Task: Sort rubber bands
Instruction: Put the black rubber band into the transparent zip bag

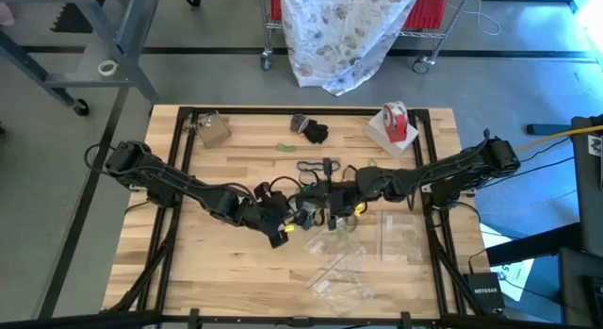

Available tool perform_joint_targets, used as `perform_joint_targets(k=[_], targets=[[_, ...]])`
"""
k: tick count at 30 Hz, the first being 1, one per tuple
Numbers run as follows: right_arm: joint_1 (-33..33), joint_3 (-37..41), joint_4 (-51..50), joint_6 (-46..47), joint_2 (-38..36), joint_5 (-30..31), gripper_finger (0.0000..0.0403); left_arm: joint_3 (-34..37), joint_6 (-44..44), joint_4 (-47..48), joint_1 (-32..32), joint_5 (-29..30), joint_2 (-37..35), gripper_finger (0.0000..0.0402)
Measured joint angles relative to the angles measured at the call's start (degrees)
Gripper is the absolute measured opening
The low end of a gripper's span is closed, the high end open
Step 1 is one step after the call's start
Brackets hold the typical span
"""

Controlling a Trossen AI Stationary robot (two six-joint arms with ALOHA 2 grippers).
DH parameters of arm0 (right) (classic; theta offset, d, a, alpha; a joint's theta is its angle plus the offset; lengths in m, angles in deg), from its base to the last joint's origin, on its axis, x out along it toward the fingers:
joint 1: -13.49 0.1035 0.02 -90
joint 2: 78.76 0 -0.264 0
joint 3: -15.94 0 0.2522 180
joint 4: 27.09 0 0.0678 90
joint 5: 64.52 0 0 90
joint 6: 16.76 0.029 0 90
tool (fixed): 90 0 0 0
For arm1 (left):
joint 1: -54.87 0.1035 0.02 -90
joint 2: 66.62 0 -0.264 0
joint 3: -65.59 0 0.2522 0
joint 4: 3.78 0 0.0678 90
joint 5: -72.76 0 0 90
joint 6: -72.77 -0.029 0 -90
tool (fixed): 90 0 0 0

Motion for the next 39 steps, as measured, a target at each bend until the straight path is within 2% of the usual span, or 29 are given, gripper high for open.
perform_joint_targets(k=[6,15,23,29,39], targets=[[-0.2,0.0,1.2,-6.0,0.0,0.0,0.0003,0.0,-1.1,-2.4,0.0,-1.9,0.0,0.0],[-0.2,0.0,-3.2,-8.0,0.0,1.2,0.0003,0.0,0.1,-3.4,0.0,-2.0,0.0,0.0],[-0.1,0.0,1.6,-13.4,0.0,-1.4,0.0003,0.0,-1.4,-9.1,1.0,-2.5,0.0,0.0],[-0.1,0.0,-2.9,-13.5,0.0,-1.6,0.0003,0.0,0.1,-8.8,1.3,-3.6,0.0,0.0],[2.9,0.0,-14.1,-4.9,0.0,-1.6,0.0003,0.0,1.7,-7.2,2.4,-3.6,0.0,0.0]])
